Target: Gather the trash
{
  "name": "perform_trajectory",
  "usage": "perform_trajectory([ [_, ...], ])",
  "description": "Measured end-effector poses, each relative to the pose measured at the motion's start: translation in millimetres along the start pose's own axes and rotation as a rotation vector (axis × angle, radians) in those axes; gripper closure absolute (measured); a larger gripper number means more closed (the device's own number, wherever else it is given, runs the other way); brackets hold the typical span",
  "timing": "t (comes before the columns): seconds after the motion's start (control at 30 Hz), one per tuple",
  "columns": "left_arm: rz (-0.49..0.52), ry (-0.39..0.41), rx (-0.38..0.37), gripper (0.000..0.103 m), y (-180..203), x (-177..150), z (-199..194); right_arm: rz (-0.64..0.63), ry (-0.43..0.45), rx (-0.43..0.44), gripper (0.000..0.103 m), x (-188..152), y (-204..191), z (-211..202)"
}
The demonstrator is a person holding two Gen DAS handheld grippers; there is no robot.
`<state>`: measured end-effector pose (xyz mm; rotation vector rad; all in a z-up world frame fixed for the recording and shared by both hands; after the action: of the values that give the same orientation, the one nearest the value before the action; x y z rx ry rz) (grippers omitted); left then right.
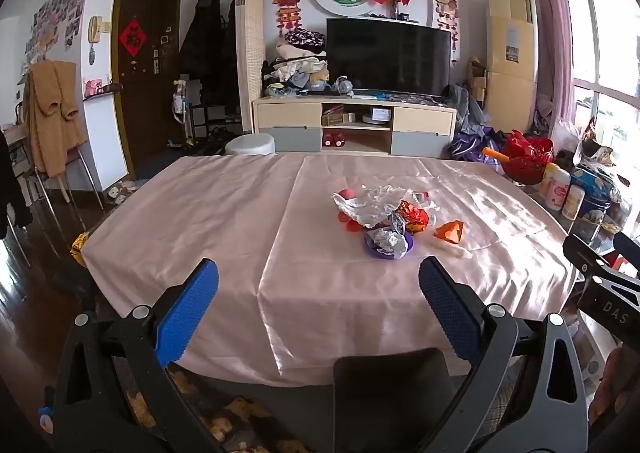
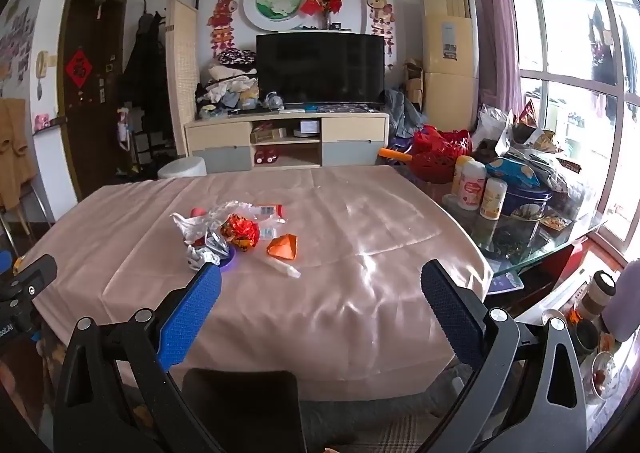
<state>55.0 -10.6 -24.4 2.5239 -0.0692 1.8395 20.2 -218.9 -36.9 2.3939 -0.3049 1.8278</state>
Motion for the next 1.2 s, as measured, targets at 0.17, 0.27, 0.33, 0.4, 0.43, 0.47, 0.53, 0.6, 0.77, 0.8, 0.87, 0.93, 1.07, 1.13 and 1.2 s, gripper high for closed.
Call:
perform_trajectory([
  [0.17, -0.005, 0.002, -0.003, 0.008, -5.5, -0.1, -2.0, -0.002, -0.001, -0.001, 0.003, 0.4, 0.0, 0.5],
  [0.27, -0.005, 0.002, -0.004, 0.008, -5.2, 0.2, -2.0, -0.002, -0.001, -0.001, 0.003, 0.4, -0.1, 0.6],
  [0.33, -0.005, 0.003, -0.005, 0.008, -5.1, 0.7, -2.0, -0.001, 0.0, 0.0, 0.003, 0.3, -0.2, 0.3],
  [0.4, -0.004, 0.007, -0.007, 0.008, -4.8, 1.1, -2.6, -0.002, -0.002, 0.001, 0.003, 0.3, -0.8, 0.5],
  [0.43, -0.004, 0.008, -0.009, 0.008, -5.1, 1.2, -3.3, -0.002, -0.003, 0.002, 0.003, 0.2, -0.8, 0.9],
  [0.47, -0.004, 0.011, -0.01, 0.008, -5.8, 0.9, -4.6, -0.003, -0.004, 0.003, 0.003, 0.3, -1.4, 0.8],
  [0.53, -0.006, 0.014, -0.01, 0.008, -6.8, 0.6, -5.5, -0.005, -0.005, 0.006, 0.003, -0.1, -2.7, 0.9],
  [0.6, -0.008, 0.016, -0.011, 0.008, -6.6, 0.5, -6.1, -0.004, -0.005, 0.005, 0.003, -0.5, -2.8, 0.7],
  [0.77, -0.009, 0.018, -0.013, 0.008, -6.8, 0.4, -7.4, -0.005, -0.004, 0.004, 0.003, -0.9, -3.0, 0.7],
  [0.8, -0.009, 0.02, -0.014, 0.008, -6.8, 0.4, -7.9, -0.004, -0.003, 0.004, 0.003, -0.6, -3.7, 0.7],
  [0.87, -0.008, 0.021, -0.017, 0.008, -6.8, 0.5, -8.7, -0.003, -0.004, 0.005, 0.003, -0.7, -2.7, 0.6],
  [0.93, -0.009, 0.024, -0.018, 0.008, -7.2, 0.1, -9.8, -0.002, -0.001, 0.006, 0.003, -0.9, -3.6, 0.6],
  [1.07, -0.01, 0.024, -0.018, 0.008, -6.7, 0.0, -10.2, -0.002, 0.0, 0.007, 0.003, -0.5, -3.9, 0.6],
  [1.13, -0.009, 0.026, -0.019, 0.008, -6.2, 0.0, -10.9, -0.002, 0.004, 0.009, 0.003, -1.5, -5.1, -0.1],
  [1.2, -0.008, 0.027, -0.021, 0.008, -5.9, 0.1, -11.2, -0.001, 0.011, 0.011, 0.003, -2.4, -5.8, -5.2],
])
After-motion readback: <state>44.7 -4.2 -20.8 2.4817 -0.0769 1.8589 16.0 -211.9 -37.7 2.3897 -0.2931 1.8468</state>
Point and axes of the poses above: each gripper's, at about its wrist camera, not at the fingertips, and z roughly the way its jaws point, y to its right, x to its top, the point moved 6 cm from there along z, roughly the way its jaws point, and after that the axes turned 9 degrees about y, right-handed, at the moved point
